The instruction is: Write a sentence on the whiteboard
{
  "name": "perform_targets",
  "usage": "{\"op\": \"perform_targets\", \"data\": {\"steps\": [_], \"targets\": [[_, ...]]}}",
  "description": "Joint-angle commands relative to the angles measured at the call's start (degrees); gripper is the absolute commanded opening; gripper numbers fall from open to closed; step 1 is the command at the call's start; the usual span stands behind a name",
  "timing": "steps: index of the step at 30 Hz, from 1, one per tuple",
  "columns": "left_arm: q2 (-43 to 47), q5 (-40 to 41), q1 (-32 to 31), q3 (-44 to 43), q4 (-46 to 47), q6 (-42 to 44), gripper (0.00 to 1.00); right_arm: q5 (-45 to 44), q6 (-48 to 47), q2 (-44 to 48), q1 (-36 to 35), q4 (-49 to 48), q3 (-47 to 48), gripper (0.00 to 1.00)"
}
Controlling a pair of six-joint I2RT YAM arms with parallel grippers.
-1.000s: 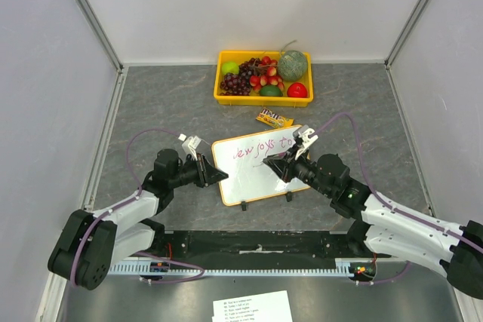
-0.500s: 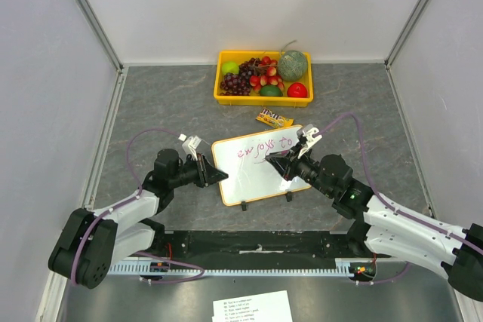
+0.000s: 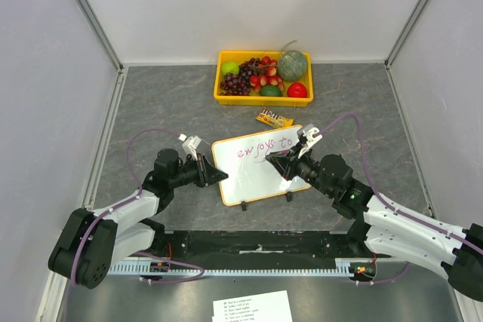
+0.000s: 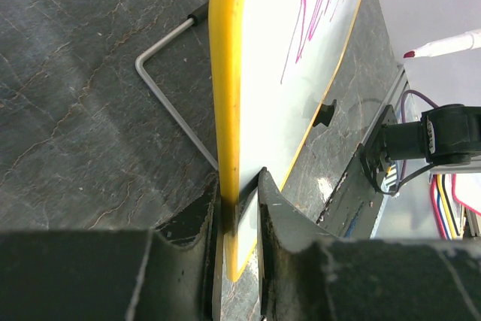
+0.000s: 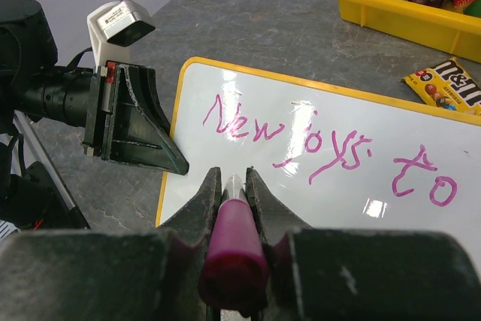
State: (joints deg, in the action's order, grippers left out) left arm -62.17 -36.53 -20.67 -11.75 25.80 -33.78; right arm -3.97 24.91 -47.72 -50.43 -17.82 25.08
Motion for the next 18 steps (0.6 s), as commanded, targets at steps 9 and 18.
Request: {"op": "perform_targets", "data": {"steps": [9,18], "targets": [[-0.5,4.3,-0.2,-0.7,-2.7,4.0,0.02,-0.6,-1.8,0.1,-0.3,-3.4,0.3,0.00],[-0.8,3.8,-0.2,-1.0,-2.7,4.2,0.02,-2.0,-2.9,-1.7,-1.8,-2.0,2.5,0.00]]}}
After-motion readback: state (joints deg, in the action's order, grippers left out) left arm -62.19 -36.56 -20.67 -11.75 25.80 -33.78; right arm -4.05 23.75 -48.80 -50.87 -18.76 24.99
